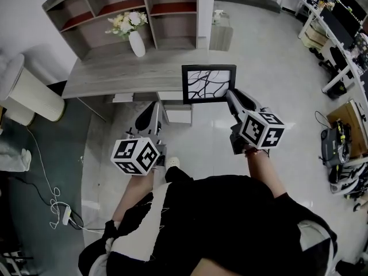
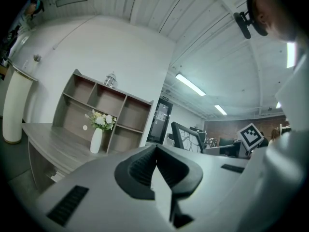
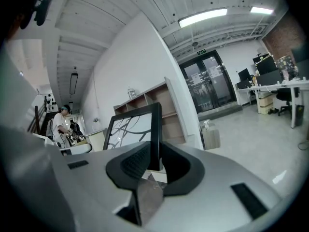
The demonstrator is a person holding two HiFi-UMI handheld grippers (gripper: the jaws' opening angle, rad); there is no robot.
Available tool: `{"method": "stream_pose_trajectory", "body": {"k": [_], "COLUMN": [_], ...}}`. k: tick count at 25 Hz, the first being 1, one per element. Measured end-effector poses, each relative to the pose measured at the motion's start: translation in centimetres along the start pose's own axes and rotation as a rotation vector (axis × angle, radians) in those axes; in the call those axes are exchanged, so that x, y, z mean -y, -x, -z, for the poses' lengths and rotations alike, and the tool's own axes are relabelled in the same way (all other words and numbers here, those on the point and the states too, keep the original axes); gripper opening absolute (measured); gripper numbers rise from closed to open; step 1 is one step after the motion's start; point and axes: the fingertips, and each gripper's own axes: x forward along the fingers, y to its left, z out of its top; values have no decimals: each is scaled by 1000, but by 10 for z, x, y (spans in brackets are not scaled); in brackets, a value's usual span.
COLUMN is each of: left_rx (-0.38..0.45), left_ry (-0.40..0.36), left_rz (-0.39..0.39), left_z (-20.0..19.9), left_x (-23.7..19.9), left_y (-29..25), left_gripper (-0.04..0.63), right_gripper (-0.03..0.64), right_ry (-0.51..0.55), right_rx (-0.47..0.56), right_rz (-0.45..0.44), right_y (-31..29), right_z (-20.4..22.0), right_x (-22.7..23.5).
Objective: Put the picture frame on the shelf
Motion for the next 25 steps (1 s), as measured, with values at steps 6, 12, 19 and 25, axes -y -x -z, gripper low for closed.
{"method": "stream_pose_trajectory", "body": {"k": [6, 12, 19, 25], "left_rx": [-35, -44, -15, 0], "left_ry": [12, 5, -13, -4], "left_rz": [13, 53, 115, 127], "left_z": [-11, -35, -105, -101], "left_x": [-43, -78, -136, -146], "left_y": [-31, -69, -138, -143], "left_gripper": [11, 11, 11, 11], "right_gripper": [80, 80, 80, 80], "right_ry": [-16, -17, -18, -8], "right_rx": [-3, 21, 68, 86], "right_rz": [31, 53, 94, 119], "right_y": [-46, -90, -169, -172], "right_z": [-8, -28, -85, -82], "right_x": [-5, -12, -29, -26]}}
